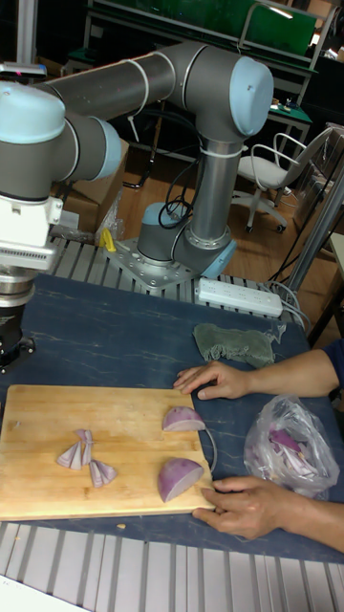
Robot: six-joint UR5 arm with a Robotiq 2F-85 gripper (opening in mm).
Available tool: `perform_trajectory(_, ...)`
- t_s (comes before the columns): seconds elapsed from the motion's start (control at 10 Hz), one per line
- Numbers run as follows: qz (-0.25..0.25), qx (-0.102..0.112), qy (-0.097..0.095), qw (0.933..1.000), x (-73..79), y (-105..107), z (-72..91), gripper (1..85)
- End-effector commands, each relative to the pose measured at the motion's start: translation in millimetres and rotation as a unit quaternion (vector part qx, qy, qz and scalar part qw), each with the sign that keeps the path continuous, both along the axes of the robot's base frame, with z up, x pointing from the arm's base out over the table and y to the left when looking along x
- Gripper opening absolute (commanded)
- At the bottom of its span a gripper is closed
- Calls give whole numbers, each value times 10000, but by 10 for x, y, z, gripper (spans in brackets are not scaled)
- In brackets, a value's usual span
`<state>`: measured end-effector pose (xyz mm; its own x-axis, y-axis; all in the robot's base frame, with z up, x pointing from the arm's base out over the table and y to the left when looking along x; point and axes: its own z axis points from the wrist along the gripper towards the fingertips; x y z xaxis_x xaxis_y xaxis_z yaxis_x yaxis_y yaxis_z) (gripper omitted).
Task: Chop the onions
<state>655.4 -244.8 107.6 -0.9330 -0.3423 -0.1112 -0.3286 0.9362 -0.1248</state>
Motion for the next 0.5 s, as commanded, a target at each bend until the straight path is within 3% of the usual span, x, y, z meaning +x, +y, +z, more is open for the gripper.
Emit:
perform_trajectory(0.0,-203,194,-75,9996,132,28,-52,10)
perform_trajectory(0.4,0,148,-145,9998,235,-45,-160,10)
